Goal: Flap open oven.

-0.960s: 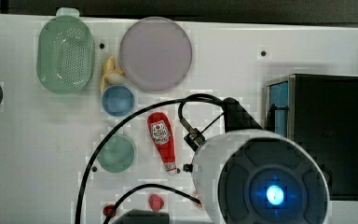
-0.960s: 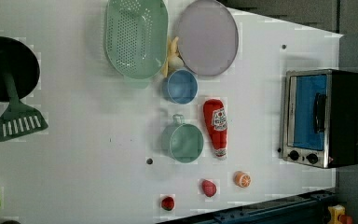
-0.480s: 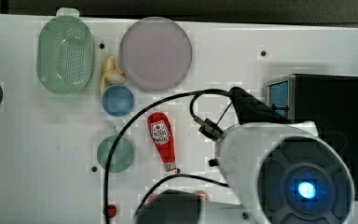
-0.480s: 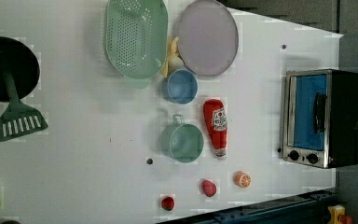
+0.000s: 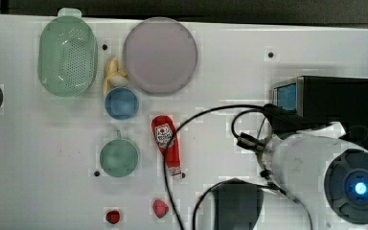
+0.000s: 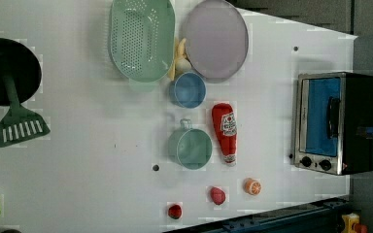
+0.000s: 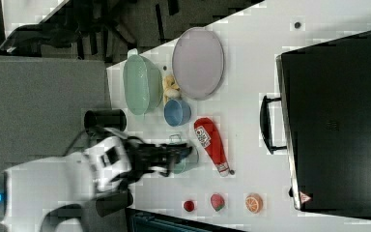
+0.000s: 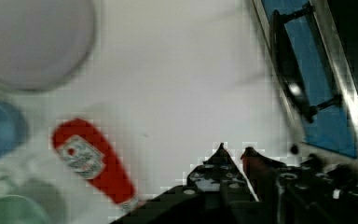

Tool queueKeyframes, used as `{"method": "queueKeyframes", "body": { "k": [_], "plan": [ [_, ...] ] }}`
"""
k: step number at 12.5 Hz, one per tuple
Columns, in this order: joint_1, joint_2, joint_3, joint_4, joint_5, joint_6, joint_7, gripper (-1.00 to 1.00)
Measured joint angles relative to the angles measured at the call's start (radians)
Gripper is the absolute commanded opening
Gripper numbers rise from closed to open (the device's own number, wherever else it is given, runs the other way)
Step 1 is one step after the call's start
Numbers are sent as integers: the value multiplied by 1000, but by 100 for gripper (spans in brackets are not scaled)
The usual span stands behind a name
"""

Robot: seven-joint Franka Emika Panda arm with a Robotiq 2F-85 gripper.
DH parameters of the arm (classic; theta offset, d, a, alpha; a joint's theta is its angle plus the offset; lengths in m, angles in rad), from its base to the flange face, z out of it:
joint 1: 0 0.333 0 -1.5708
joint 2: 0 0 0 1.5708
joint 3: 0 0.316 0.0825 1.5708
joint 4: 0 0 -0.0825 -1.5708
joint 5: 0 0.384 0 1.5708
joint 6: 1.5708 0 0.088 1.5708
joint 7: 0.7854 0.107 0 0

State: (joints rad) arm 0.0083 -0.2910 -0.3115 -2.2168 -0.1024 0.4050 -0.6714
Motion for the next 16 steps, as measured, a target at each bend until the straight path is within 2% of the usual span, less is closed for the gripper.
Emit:
{"method": "queueKeyframes", "body": {
  "k": [2,7,12,16],
  "plan": [
    [-14,48,-30,-14,-26,40,-94,-65],
    [-15,147,-125,-14,-19,186,-290,-65],
    [-19,247,-172,-6,-28,302,-325,-65],
    [-24,361,-166,-2,-28,368,-325,-65]
  ]
}}
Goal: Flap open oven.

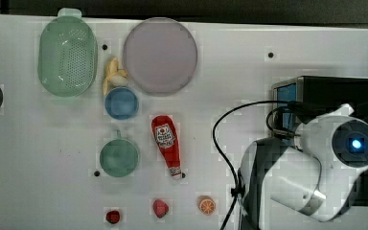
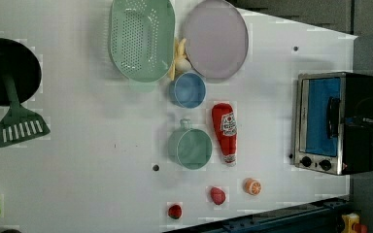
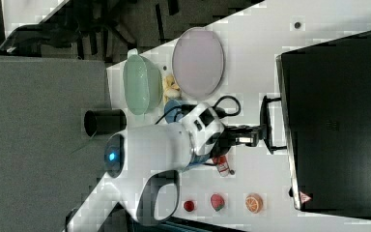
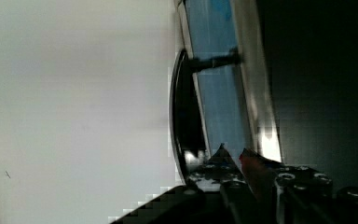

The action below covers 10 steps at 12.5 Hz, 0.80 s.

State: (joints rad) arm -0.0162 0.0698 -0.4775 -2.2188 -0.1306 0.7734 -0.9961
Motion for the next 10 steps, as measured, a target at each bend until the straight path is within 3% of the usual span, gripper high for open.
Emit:
{"method": "queueKeyframes", "body": {
  "k": [3,10],
  "plan": [
    [1,74,-2,-6,8,35,-1,-65],
    [-1,86,4,-14,1,63,-1,-65]
  ]
}}
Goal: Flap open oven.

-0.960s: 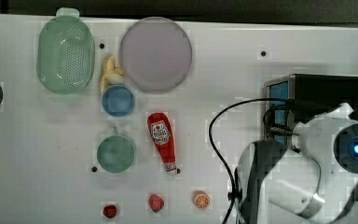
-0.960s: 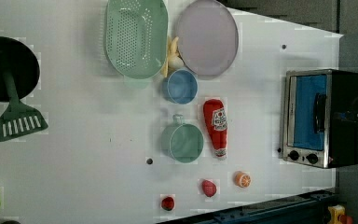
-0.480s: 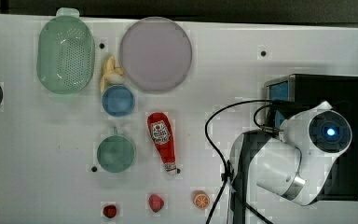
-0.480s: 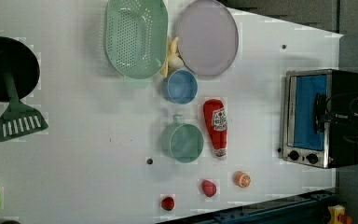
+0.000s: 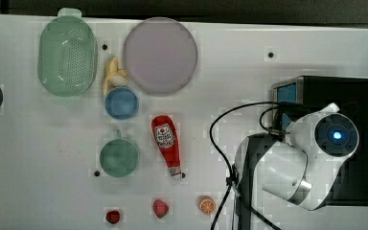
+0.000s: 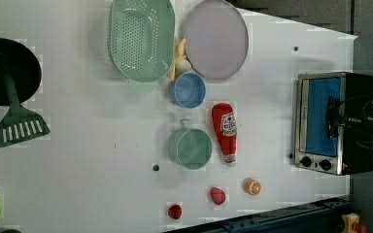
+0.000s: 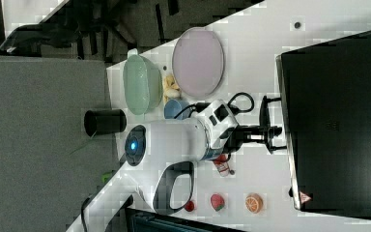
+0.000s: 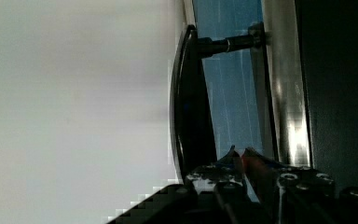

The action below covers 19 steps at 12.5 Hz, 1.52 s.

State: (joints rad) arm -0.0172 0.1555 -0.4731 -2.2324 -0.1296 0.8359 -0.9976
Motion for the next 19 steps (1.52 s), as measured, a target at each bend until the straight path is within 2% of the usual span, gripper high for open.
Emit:
{"method": "queueKeyframes", "body": {
  "k": [2,4,9,14,17,19],
  "plan": [
    [-7,1,22,0,-57,-1,1,-65],
    [5,1,40,-4,-159,-1,31,-65],
    [35,12,122,-33,-357,-14,261,-65],
    [110,135,208,-31,-520,-9,531,-65],
    [203,254,220,-21,-629,-10,735,-65],
    [239,327,232,-12,-666,-19,840,-65]
  ]
}}
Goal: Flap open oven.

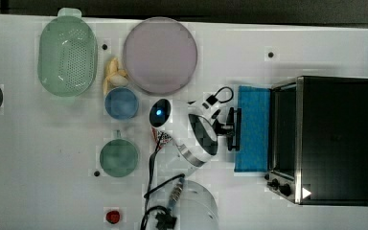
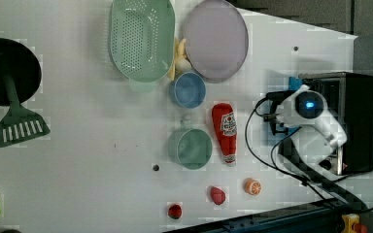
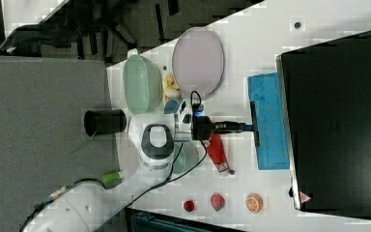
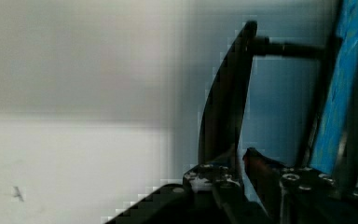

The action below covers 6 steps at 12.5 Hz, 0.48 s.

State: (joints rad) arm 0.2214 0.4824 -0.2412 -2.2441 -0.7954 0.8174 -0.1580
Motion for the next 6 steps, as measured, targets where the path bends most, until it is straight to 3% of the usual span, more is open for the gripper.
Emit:
{"method": "queueKeyframes", "body": {
  "k": [6],
  "plan": [
    [66,97,-6,31,-68,-40,91,-65]
  ]
}}
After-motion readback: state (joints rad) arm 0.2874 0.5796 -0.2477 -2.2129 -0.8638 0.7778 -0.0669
